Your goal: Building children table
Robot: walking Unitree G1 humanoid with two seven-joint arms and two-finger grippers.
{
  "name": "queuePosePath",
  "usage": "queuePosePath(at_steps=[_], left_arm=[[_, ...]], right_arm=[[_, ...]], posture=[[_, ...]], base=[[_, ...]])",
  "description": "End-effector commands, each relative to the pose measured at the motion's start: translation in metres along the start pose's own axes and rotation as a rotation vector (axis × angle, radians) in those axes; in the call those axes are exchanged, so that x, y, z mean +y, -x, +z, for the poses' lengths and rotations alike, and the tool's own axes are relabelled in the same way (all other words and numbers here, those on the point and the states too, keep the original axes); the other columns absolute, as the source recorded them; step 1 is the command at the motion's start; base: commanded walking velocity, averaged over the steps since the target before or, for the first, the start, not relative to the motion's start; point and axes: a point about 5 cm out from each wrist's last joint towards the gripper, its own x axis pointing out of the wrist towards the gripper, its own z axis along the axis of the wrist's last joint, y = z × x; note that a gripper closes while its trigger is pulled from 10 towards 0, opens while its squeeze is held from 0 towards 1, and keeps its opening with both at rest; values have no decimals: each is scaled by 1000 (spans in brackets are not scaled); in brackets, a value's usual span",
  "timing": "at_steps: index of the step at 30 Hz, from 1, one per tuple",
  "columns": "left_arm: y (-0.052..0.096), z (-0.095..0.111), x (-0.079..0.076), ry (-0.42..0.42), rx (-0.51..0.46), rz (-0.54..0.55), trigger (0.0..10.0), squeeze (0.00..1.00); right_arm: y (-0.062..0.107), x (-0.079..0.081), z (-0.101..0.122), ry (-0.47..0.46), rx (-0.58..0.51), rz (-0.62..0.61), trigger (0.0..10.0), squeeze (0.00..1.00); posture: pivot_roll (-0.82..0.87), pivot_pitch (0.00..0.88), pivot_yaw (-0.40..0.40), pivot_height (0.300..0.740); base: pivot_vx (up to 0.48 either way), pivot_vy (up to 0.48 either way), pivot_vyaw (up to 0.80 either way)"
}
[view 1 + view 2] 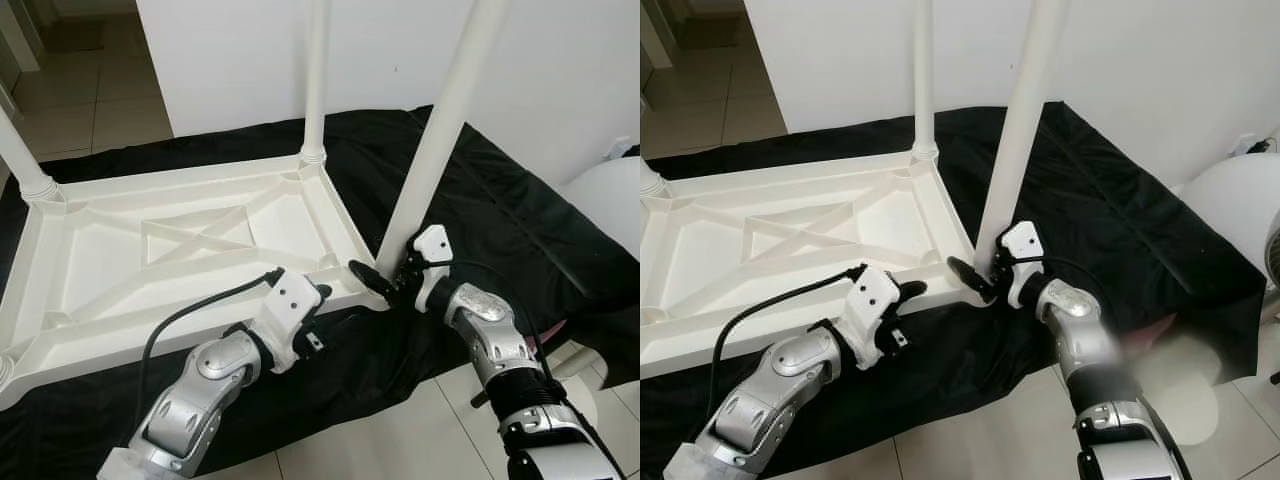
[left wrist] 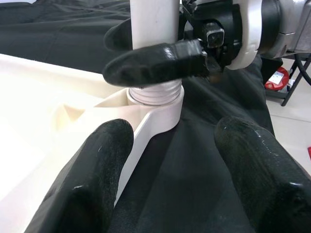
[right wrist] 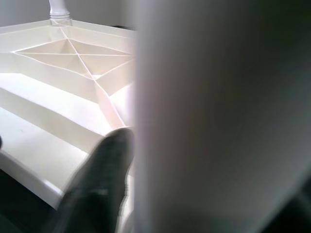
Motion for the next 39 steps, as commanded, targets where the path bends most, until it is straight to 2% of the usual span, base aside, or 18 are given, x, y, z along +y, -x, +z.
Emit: queuePosePath(at_steps=[1, 6, 7, 8, 15, 16, 18, 25, 27, 34, 37, 38, 39], left_arm=[[0, 0, -3, -17, 5, -38, 10000, 0], [0, 0, -4, -20, 4, -33, 10000, 0], [0, -1, -4, -21, 4, -31, 10000, 0], [0, -1, -4, -22, 5, -29, 10000, 0], [0, -1, -4, -25, 5, -26, 10000, 0], [1, -1, -5, -26, 5, -24, 10000, 0], [1, -1, -5, -26, 5, -24, 10000, 0], [1, -2, -5, -26, 6, -25, 10000, 0], [1, -2, -4, -28, 6, -24, 10000, 0], [0, -1, -4, -30, 4, -24, 10000, 0], [0, -1, -3, -33, 2, -17, 10000, 0], [0, -1, -3, -33, 2, -17, 10000, 0], [0, -1, -3, -32, 1, -14, 10000, 0]], right_arm=[[0, 2, -1, 6, 4, 20, 0, 0], [2, 2, -4, -13, 8, 21, 0, 0], [3, 1, -5, -21, 10, 9, 863, 0], [4, 1, -5, -31, 11, -3, 10000, 0], [6, 3, -7, -64, 16, -32, 10000, 0], [4, 6, -9, -97, 37, -110, 10000, 0], [4, 6, -9, -97, 37, -110, 10000, 0], [-2, 12, -1, -158, 34, -277, 10000, 0], [-5, 18, 1, -196, 38, -392, 10000, 0], [-8, 27, 0, -245, 45, -564, 10000, 0], [-11, 45, -3, -290, 43, -821, 10000, 0], [-11, 45, -3, -290, 43, -821, 10000, 0], [-11, 49, -4, -314, 51, -883, 10000, 0]], posture=[[12, 20, -34, 740], [11, 21, -40, 740], [11, 21, -40, 740], [10, 21, -40, 740], [11, 25, -41, 740], [9, 28, -39, 740], [9, 28, -39, 740], [6, 30, -36, 740], [3, 31, -34, 740], [3, 33, -36, 740], [13, 39, -40, 740], [13, 39, -40, 740], [13, 39, -40, 740]], base=[[0, 0, 0], [0, 0, 0], [0, 0, 0], [0, 0, 0], [0, 0, 0], [0, 0, 0], [0, 0, 0], [0, 0, 0], [0, 0, 0], [0, 0, 0], [0, 0, 0], [0, 0, 0], [0, 0, 0]])
